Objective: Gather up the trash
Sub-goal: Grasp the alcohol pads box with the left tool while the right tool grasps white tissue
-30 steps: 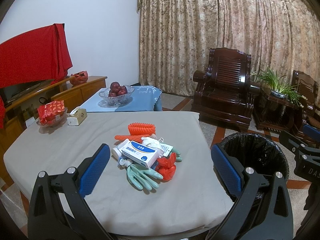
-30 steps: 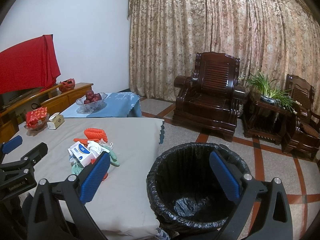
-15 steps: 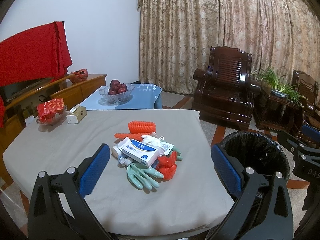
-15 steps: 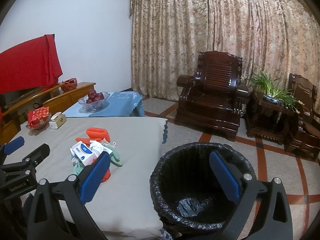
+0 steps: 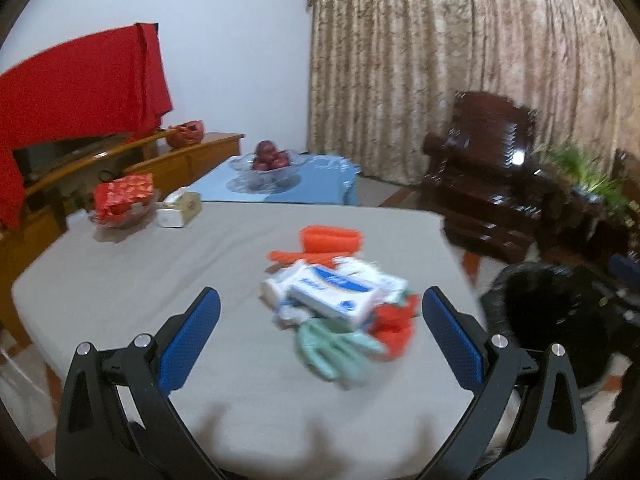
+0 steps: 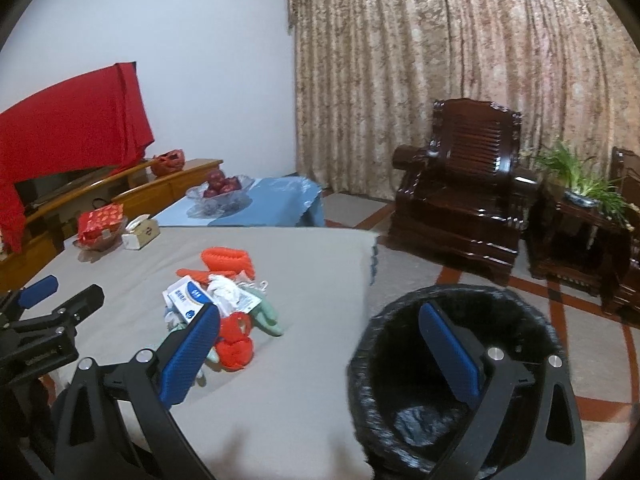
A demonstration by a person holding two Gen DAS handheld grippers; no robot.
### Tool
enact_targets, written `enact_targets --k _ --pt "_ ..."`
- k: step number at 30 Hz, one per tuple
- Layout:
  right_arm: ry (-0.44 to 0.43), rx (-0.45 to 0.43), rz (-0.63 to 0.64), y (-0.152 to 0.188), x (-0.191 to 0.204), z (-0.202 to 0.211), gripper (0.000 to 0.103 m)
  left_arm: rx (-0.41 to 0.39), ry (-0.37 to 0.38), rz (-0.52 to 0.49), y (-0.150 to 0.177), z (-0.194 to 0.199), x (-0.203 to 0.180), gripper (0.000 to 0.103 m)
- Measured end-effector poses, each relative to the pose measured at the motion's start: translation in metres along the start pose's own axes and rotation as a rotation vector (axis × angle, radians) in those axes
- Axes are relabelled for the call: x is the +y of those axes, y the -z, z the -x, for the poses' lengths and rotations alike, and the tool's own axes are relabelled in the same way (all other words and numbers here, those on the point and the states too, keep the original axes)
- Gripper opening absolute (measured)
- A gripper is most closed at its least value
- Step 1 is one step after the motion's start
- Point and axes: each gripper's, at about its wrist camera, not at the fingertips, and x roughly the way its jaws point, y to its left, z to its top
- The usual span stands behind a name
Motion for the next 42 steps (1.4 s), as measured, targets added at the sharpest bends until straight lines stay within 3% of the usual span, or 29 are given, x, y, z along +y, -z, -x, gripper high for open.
enact_targets --k 10,19,30,36,42 --pt "-0.074 0.063 0.058 0.008 0.039 -0.075 0.097 0.039 -0.060 0.025 0.011 -0.049 0.040 0.098" --pt "-0.024 0.096 0.104 0.004 0.044 -0.138 0.096 0.076 -0.036 0.046 0.009 -0.093 0.037 0.098" --pt "0.016 0.131 0.076 0.006 0.018 -0.169 0.096 0.144 0.038 0.003 0.015 -0.149 -0.018 0.098" --pt "0.003 0.150 0.071 0.011 0.021 -0.183 0.096 0.188 0.018 0.007 0.025 -0.171 -0.020 0.098" --pt "-0.014 0.155 0.086 0.013 0.032 -0.192 0.096 0.216 -0.027 0.031 0.033 -0.175 0.004 0.098"
